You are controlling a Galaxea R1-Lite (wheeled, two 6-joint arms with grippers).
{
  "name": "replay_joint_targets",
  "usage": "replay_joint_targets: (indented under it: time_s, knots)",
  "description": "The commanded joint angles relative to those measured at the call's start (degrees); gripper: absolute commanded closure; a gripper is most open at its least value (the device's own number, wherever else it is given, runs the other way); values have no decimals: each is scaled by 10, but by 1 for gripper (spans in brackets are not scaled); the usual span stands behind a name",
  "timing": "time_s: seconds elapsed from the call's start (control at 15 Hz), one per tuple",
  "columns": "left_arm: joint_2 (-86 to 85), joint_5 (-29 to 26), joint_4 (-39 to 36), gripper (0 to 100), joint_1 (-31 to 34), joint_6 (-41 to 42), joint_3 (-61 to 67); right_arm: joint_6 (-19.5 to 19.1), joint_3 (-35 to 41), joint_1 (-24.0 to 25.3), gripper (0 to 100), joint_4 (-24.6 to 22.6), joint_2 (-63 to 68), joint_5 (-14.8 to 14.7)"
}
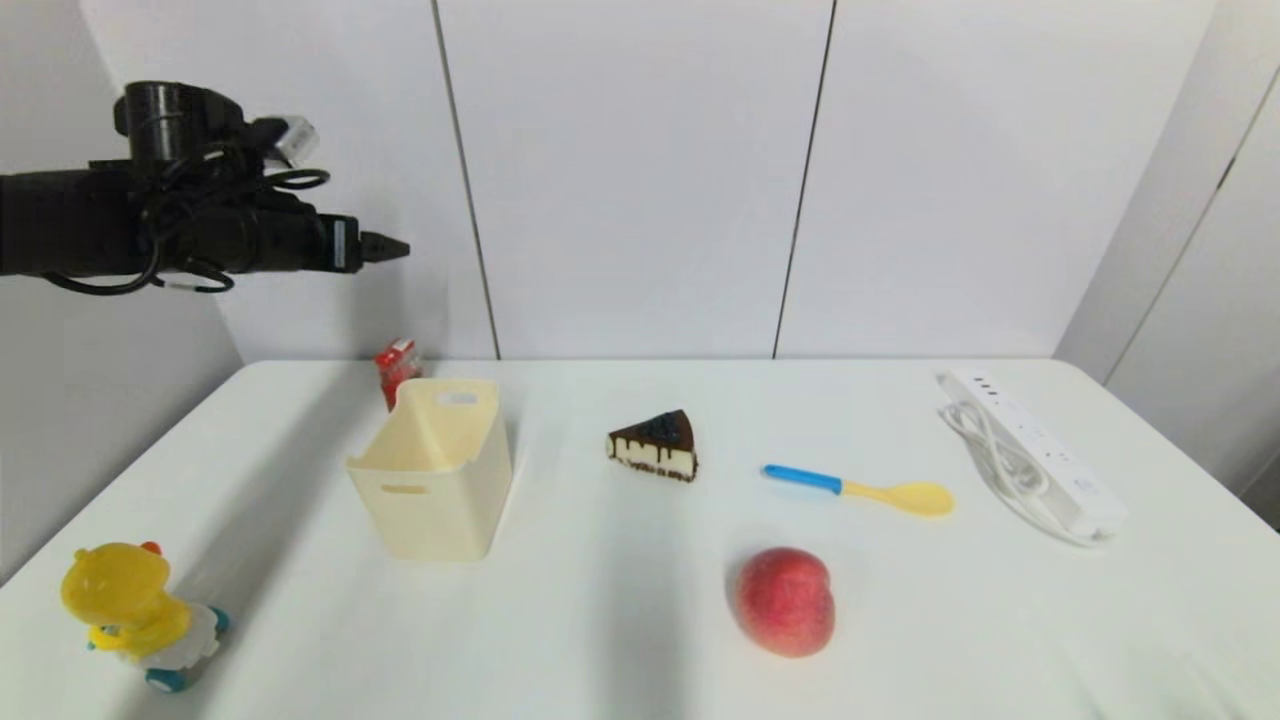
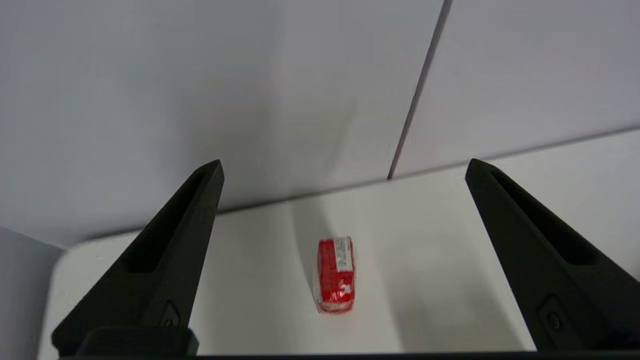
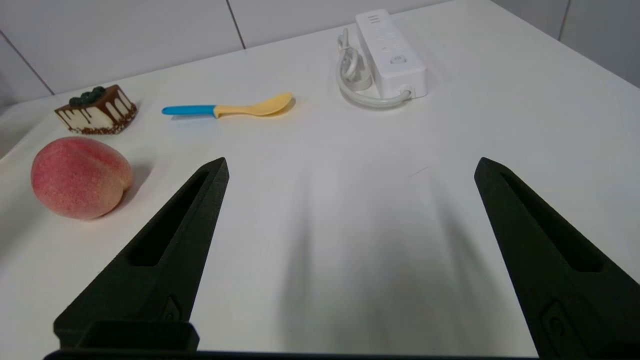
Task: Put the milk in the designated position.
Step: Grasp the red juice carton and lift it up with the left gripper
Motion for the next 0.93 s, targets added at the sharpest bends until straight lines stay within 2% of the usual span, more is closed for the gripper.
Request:
replay_joint_targets:
  time_s: [0.07, 0.2, 0.93]
  knots:
    - [35, 7, 37, 0, 1, 12, -4, 1, 0, 0, 0, 0, 1, 0]
    - [35, 33, 56, 0, 0, 14, -4, 0, 0, 0, 0, 0, 1, 0]
    - [70, 36, 145, 0, -3, 53, -1, 0, 0, 0, 0, 0, 1, 0]
